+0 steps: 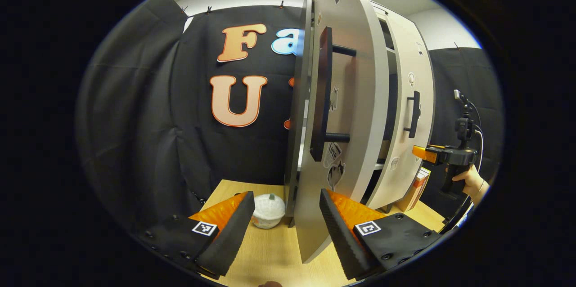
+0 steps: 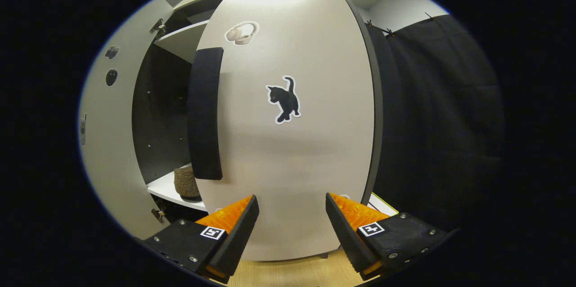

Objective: Grab one shoe with the right hand and put it into the shoe cabinet, grab the other shoe with the left hand and put it into the shoe cabinet; then close the right door with the right hand and the left door with the left hand.

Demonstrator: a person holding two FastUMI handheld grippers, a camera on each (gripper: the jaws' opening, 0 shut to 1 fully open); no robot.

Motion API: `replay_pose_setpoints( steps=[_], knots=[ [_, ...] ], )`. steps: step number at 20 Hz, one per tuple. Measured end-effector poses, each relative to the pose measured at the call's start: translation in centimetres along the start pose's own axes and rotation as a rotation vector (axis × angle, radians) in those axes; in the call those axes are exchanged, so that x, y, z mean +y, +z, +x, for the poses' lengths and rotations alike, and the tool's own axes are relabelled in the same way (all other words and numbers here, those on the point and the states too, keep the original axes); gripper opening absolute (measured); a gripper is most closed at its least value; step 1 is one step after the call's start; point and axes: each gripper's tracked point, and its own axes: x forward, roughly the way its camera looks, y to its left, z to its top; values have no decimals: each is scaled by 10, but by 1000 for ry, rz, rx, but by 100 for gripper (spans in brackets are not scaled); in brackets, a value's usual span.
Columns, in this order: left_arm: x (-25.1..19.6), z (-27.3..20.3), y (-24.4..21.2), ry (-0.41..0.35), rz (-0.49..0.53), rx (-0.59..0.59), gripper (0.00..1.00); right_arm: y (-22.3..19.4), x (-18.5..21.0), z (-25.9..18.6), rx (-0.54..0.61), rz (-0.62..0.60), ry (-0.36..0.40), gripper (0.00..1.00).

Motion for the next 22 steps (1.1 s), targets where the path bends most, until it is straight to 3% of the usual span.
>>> replay_pose_setpoints(
  steps=[4, 8, 13, 18, 22],
  knots=[
    [-33, 7, -1, -70, 8, -1, 99, 2, -9, -23, 3, 6, 2, 92],
    [-67, 16, -4, -121, 12, 7, 95, 4, -20, -47, 15, 33, 20, 92],
    [-80, 38, 1, -84, 30, -7, 99, 7, -31, -71, 21, 55, 62, 92],
    [-87, 59, 2, -59, 18, -10, 92, 14, -42, -87, -3, 47, 86, 92],
    [-99, 81, 1, -48, 15, -25, 95, 12, -50, -90, -10, 43, 91, 92]
  ],
)
